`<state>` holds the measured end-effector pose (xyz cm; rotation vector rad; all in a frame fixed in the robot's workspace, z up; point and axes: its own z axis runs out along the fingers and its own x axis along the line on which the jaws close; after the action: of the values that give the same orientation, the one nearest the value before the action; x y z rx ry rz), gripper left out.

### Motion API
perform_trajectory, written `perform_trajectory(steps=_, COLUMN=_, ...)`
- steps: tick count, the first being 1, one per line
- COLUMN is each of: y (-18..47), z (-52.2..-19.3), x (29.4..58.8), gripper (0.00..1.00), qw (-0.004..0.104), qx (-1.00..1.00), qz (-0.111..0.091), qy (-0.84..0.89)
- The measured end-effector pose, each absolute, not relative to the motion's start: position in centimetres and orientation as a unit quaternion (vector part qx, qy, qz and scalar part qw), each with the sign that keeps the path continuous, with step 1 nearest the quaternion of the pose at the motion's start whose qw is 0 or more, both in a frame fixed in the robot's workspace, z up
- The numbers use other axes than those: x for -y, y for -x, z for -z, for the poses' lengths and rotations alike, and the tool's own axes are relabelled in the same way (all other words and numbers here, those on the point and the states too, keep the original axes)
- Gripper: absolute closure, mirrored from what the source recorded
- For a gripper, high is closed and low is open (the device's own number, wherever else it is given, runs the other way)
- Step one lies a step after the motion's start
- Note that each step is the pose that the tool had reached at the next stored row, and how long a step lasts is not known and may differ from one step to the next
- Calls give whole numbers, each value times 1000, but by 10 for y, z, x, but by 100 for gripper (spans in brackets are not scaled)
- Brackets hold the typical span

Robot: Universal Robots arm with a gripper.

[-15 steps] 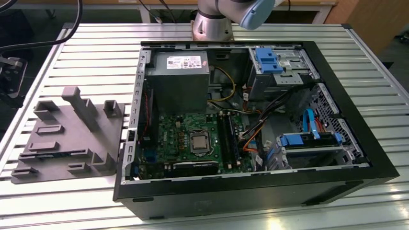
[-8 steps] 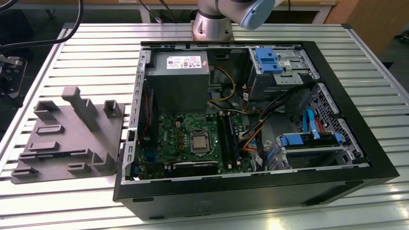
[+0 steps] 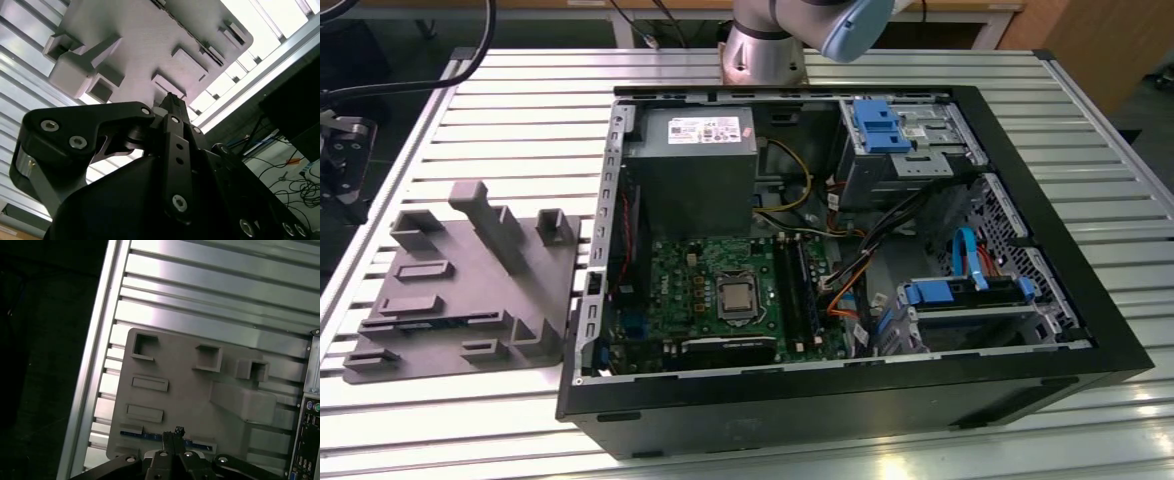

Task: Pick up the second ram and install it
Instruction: 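Pick up the second ram and move it above second insertion slot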

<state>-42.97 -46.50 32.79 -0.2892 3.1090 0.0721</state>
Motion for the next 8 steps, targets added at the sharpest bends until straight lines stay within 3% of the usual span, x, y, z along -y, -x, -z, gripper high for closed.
perform_trajectory(steps=8, y=430, z=-328, x=465, gripper=89, qw=9, qx=-993, qz=-23, qy=116)
